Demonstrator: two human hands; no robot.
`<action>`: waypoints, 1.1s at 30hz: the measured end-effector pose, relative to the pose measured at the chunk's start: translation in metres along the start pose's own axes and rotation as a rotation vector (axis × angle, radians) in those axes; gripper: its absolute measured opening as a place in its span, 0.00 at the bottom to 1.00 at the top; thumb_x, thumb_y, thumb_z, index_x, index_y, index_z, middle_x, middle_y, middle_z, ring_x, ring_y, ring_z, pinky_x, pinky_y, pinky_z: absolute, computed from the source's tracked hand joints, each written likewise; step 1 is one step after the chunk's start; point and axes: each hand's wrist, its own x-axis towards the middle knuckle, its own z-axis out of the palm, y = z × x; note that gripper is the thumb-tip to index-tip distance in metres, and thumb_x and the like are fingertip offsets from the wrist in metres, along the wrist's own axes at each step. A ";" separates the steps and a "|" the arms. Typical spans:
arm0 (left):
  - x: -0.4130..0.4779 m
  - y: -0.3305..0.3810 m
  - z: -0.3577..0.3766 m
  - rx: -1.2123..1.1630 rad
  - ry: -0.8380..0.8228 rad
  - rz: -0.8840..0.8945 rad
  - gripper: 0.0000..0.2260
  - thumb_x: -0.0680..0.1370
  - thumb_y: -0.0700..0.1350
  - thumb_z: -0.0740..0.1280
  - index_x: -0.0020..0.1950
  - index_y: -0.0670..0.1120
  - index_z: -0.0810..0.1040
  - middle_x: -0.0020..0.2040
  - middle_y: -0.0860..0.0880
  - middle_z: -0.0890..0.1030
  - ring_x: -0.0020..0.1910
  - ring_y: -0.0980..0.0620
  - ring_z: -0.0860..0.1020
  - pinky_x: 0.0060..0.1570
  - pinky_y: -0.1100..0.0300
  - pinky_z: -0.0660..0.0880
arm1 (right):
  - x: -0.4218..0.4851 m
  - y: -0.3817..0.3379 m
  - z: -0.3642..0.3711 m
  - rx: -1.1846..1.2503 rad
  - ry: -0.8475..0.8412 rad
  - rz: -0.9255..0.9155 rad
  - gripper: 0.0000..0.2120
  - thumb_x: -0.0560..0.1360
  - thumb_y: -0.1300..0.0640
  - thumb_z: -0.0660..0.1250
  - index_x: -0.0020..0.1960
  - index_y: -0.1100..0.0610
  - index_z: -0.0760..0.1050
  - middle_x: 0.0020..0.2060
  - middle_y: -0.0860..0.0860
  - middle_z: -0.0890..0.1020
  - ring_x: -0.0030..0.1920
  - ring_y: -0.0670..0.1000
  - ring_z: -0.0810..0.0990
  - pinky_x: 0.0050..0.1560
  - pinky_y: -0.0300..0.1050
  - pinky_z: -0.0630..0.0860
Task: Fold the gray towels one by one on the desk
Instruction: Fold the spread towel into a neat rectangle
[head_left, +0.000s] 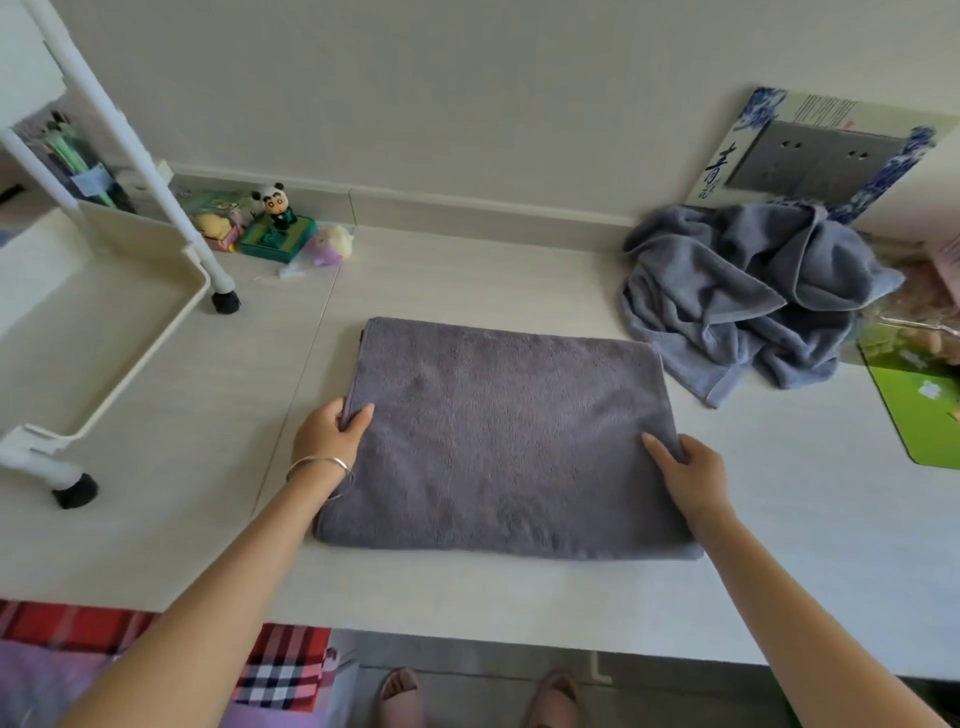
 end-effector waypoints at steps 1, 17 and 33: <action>0.000 0.004 -0.001 -0.020 0.018 -0.010 0.16 0.76 0.52 0.67 0.43 0.38 0.77 0.38 0.39 0.80 0.40 0.40 0.78 0.40 0.51 0.72 | -0.001 0.001 0.000 0.035 0.015 0.025 0.23 0.75 0.48 0.68 0.33 0.64 0.65 0.29 0.56 0.67 0.33 0.53 0.64 0.32 0.47 0.59; -0.051 -0.033 -0.007 0.242 -0.043 0.080 0.19 0.80 0.51 0.60 0.65 0.40 0.72 0.57 0.38 0.80 0.53 0.38 0.78 0.50 0.50 0.75 | -0.071 0.042 0.005 -0.061 0.143 0.002 0.12 0.79 0.50 0.61 0.45 0.59 0.72 0.30 0.54 0.76 0.33 0.58 0.73 0.31 0.45 0.68; -0.076 -0.003 0.070 0.790 -0.156 0.610 0.24 0.77 0.58 0.52 0.70 0.53 0.70 0.71 0.49 0.71 0.69 0.40 0.69 0.65 0.34 0.55 | -0.102 -0.028 0.134 -0.597 -0.036 -0.547 0.28 0.78 0.40 0.41 0.76 0.45 0.54 0.76 0.47 0.54 0.77 0.51 0.49 0.74 0.48 0.38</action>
